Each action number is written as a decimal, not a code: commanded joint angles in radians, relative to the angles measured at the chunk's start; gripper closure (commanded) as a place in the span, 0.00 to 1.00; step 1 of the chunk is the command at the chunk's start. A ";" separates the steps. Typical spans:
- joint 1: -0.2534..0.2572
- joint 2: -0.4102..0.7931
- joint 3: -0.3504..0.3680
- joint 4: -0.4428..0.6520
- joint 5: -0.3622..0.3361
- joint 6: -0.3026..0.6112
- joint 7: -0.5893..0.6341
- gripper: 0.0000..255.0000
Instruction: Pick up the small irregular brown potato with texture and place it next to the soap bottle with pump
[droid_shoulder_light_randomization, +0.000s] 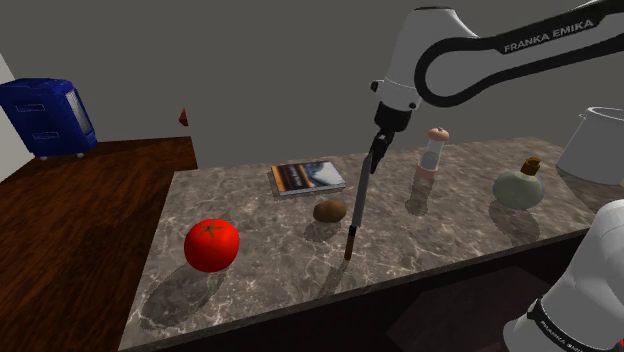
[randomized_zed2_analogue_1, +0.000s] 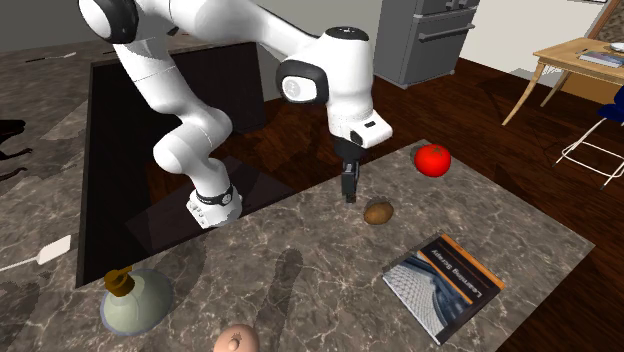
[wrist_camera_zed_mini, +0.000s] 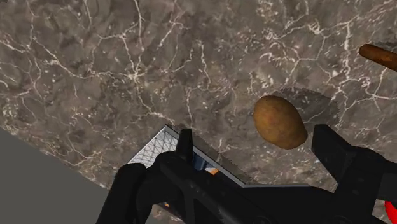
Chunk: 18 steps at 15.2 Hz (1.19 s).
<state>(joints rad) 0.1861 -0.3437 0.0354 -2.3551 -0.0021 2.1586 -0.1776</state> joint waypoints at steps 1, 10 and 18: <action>0.016 0.059 0.006 0.010 0.001 0.043 -0.033 0.00; 0.078 0.343 0.056 0.088 -0.016 0.214 -0.149 0.00; 0.080 0.431 0.057 0.072 -0.031 0.316 -0.144 0.00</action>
<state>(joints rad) 0.2646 0.0731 0.0914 -2.2810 -0.0303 2.4578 -0.3254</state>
